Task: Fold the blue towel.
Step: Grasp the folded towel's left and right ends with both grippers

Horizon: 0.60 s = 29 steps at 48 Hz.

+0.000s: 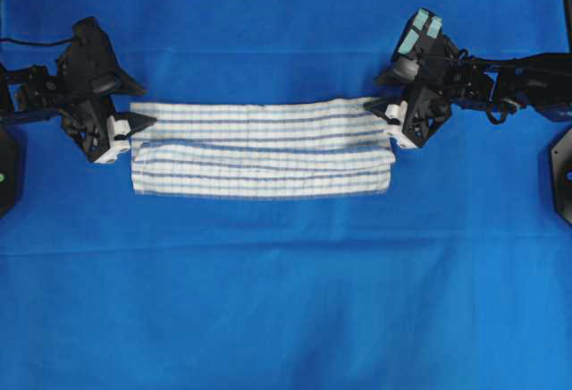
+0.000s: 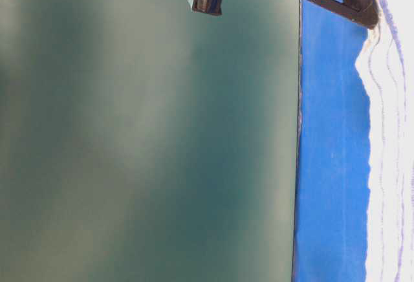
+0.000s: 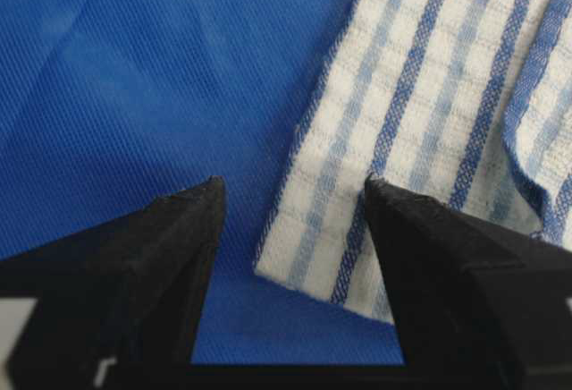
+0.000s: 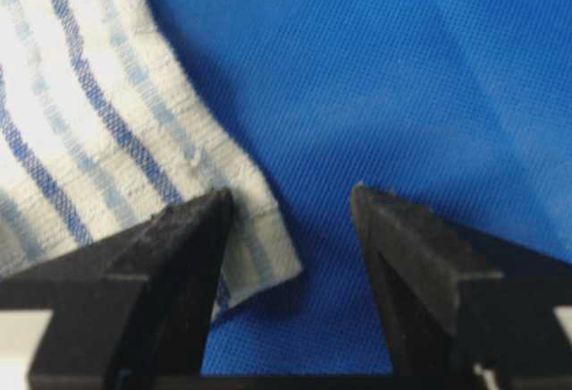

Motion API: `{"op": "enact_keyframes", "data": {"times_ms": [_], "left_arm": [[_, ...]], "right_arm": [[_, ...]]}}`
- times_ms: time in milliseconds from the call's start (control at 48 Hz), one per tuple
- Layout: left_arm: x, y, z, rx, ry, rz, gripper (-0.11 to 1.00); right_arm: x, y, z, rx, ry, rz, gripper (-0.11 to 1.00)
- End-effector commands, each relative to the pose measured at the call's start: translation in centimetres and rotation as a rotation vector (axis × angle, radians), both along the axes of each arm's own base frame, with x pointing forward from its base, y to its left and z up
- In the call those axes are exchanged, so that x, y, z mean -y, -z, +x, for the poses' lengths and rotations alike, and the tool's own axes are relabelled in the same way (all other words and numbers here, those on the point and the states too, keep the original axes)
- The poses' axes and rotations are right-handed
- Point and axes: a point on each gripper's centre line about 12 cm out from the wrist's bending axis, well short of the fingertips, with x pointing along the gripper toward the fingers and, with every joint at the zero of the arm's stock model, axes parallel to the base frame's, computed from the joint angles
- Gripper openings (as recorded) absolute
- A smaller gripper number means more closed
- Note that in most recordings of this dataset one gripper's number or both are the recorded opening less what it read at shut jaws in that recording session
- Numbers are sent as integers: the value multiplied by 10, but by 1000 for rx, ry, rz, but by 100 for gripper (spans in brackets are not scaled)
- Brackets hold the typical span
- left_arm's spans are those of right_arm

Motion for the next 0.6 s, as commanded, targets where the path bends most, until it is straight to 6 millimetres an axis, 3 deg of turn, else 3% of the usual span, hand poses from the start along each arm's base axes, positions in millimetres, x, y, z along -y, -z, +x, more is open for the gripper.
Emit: {"op": "enact_keyframes", "data": {"times_ms": [0,83,188,250,584], "left_arm": [[-2,-3,3,-4,-2,-2,50],[-1,-1,1,-28,-3,-13,33],[0,0,1,-37,1,-16,9],[-1,-1,3,-34,0,-15,2],[-4,-9,10,-22,3,-7,3]], "right_arm": [[0,-2,0,-2,1,2,59],[-2,-2,1,-8,-9,1,48],[-3,-1,0,-11,-13,2,20],[-4,-1,1,-11,-14,2,3],[-3,-8,2,12,-9,-2,3]]}}
